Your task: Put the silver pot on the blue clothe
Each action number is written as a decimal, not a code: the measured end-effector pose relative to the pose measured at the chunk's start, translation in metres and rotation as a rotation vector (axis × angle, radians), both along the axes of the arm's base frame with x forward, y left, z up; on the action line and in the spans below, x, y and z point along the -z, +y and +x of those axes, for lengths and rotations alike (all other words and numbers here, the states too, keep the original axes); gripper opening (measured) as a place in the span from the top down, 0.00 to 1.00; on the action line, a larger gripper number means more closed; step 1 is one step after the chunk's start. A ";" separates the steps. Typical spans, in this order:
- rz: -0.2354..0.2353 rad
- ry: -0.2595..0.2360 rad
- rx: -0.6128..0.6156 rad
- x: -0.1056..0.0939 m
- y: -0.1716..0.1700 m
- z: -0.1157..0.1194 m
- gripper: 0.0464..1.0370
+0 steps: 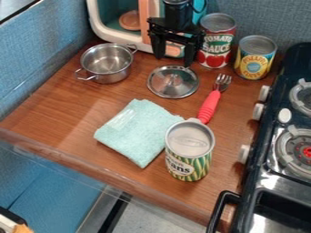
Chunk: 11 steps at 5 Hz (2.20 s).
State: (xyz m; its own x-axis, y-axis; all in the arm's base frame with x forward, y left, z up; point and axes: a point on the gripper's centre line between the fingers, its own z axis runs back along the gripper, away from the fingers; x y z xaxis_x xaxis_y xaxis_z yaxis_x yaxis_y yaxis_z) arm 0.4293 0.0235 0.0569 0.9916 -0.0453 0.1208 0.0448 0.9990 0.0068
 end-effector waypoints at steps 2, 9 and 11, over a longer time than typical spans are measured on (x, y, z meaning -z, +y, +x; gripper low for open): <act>0.028 0.048 -0.018 0.020 0.021 -0.005 0.04; 0.052 0.122 -0.130 0.052 0.100 -0.015 0.37; 0.050 0.128 -0.136 0.054 0.100 -0.015 0.90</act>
